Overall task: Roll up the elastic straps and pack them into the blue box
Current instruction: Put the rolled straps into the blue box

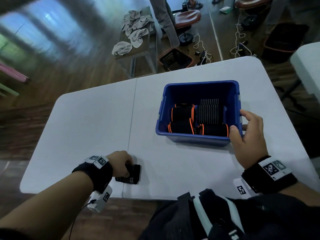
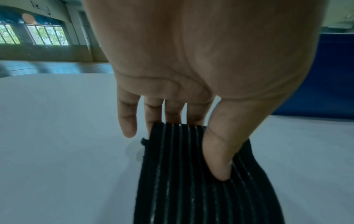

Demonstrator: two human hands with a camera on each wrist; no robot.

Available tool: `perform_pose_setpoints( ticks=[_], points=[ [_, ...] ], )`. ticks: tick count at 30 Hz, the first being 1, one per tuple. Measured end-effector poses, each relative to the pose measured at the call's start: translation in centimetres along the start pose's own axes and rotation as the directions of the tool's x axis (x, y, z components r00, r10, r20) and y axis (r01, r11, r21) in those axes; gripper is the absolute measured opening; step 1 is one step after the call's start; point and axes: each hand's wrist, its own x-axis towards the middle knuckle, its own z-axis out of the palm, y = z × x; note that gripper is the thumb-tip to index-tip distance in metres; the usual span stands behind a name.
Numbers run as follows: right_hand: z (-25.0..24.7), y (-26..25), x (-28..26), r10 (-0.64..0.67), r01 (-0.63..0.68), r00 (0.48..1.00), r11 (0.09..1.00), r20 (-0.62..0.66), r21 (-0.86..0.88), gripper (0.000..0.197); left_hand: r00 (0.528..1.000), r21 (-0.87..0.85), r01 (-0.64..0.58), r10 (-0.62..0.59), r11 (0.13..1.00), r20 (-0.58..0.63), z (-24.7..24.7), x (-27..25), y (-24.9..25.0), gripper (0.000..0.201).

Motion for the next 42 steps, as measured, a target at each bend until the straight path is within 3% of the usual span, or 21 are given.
perform_pose_setpoints(
  ticks=[4,8,14,17,20,23,28,35,42],
  points=[
    [0.1,0.1,0.0,0.011,-0.011,1.0,1.0,0.0,-0.002,0.057,0.999,-0.101,0.036,-0.034,0.994,0.023,0.4,-0.2,-0.3,0.033],
    [0.1,0.1,0.1,0.003,-0.003,1.0,1.0,0.007,0.01,0.059,1.0,-0.206,-0.005,0.01,0.979,0.025,-0.9,-1.5,0.2,0.031],
    [0.0,0.2,0.0,0.003,-0.003,1.0,1.0,0.01,-0.005,0.055,0.968,-0.418,-0.252,0.234,0.873,-0.093,-9.3,-6.2,4.8,0.028],
    [0.0,0.1,0.0,0.012,-0.012,1.0,1.0,0.006,-0.009,0.054,0.918,-0.37,-0.392,0.331,0.843,-0.219,-14.8,-7.7,8.3,0.028],
    [0.0,0.0,0.1,0.032,-0.032,0.999,0.999,0.01,-0.024,0.05,0.864,-0.224,-0.451,0.358,0.864,-0.355,-19.0,-6.8,11.8,0.032],
    [-0.1,-0.1,0.0,0.028,-0.028,1.0,0.999,0.011,-0.03,0.048,0.842,-0.03,-0.407,0.362,0.913,-0.399,-21.4,-3.9,15.2,0.037],
    [-0.3,-0.2,-0.1,0.028,-0.027,0.999,0.998,0.037,-0.048,0.049,0.897,0.191,-0.229,0.283,0.955,-0.34,-21.6,1.8,18.7,0.036],
    [-0.5,-0.2,-0.2,0.017,-0.015,0.998,0.999,0.06,-0.047,0.05,0.943,0.338,-0.137,0.227,0.931,-0.243,-20.5,5.1,20.0,0.046],
    [-0.7,0.0,-0.1,0.009,-0.006,0.997,0.999,0.076,-0.039,0.051,0.917,0.324,-0.151,0.255,0.934,-0.308,-19.5,5.7,20.3,0.045]
  ],
)
